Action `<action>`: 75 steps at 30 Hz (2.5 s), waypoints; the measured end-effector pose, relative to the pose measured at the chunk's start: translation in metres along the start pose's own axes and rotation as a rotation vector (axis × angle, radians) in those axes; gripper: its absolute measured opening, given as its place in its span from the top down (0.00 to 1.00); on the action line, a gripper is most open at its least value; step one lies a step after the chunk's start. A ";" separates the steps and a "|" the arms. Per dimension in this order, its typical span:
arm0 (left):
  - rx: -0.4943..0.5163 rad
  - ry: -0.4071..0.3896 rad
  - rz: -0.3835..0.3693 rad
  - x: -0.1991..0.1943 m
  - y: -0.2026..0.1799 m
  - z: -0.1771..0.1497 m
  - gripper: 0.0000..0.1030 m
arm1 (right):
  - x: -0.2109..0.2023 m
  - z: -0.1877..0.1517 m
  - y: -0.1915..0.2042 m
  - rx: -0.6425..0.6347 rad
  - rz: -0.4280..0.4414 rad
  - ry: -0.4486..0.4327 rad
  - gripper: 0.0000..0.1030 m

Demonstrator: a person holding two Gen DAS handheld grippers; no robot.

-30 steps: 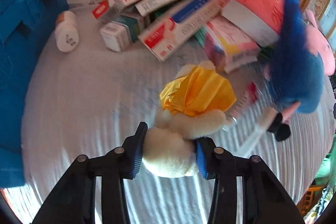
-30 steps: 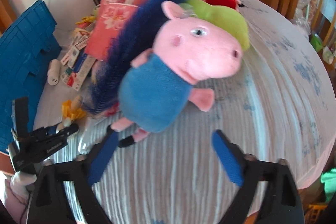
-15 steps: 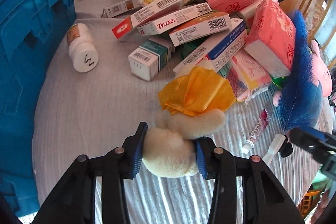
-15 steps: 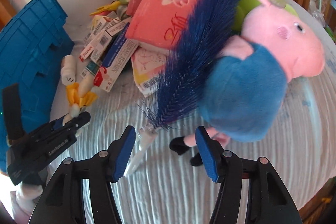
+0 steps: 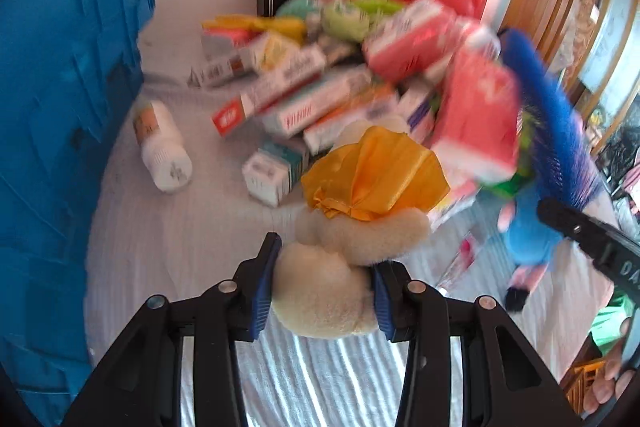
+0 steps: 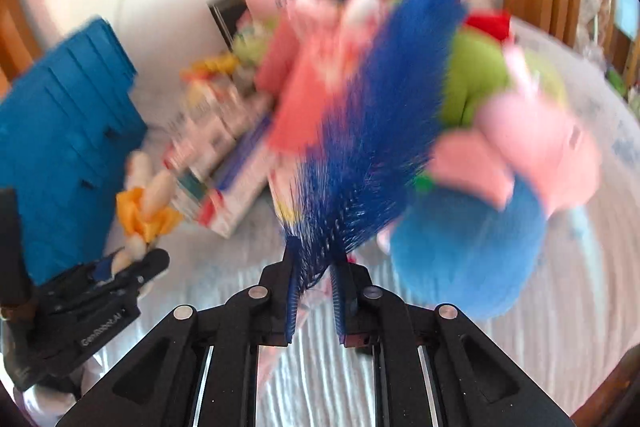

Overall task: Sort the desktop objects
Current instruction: 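Carry the bunny plush and feather toy into the crate and open both tools, then withdraw both tools from the crate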

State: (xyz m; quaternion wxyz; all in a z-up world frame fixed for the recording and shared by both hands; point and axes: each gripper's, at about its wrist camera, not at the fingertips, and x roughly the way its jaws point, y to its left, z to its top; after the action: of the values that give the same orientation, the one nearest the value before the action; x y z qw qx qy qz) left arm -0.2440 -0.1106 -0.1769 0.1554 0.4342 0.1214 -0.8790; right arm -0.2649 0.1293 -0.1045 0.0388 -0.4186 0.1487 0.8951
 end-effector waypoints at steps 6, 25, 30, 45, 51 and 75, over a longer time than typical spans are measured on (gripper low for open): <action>-0.007 -0.117 0.019 -0.043 -0.010 0.037 0.60 | -0.057 0.030 0.009 -0.033 0.075 -0.133 0.90; -0.140 -0.451 0.378 -0.259 0.071 0.083 0.60 | -0.172 0.104 0.190 -0.327 0.453 -0.369 0.90; -0.184 -0.429 0.483 -0.295 0.140 0.073 0.60 | -0.180 0.096 0.280 -0.364 0.530 -0.350 0.90; -0.265 -0.253 0.457 -0.287 0.301 0.058 0.60 | -0.130 0.037 0.465 -0.415 0.377 -0.181 0.90; -0.300 -0.224 0.463 -0.289 0.311 0.051 0.51 | -0.123 0.036 0.485 -0.428 0.267 -0.244 0.70; -0.346 -0.399 0.455 -0.334 0.288 0.007 0.43 | -0.155 0.014 0.465 -0.532 0.157 -0.379 0.00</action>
State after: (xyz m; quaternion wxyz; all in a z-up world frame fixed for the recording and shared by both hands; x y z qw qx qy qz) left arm 0.0520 -0.3228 0.0723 0.4395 0.2370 0.1358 -0.8557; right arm -0.2655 -0.3012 0.1308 -0.1138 -0.2273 -0.0683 0.9647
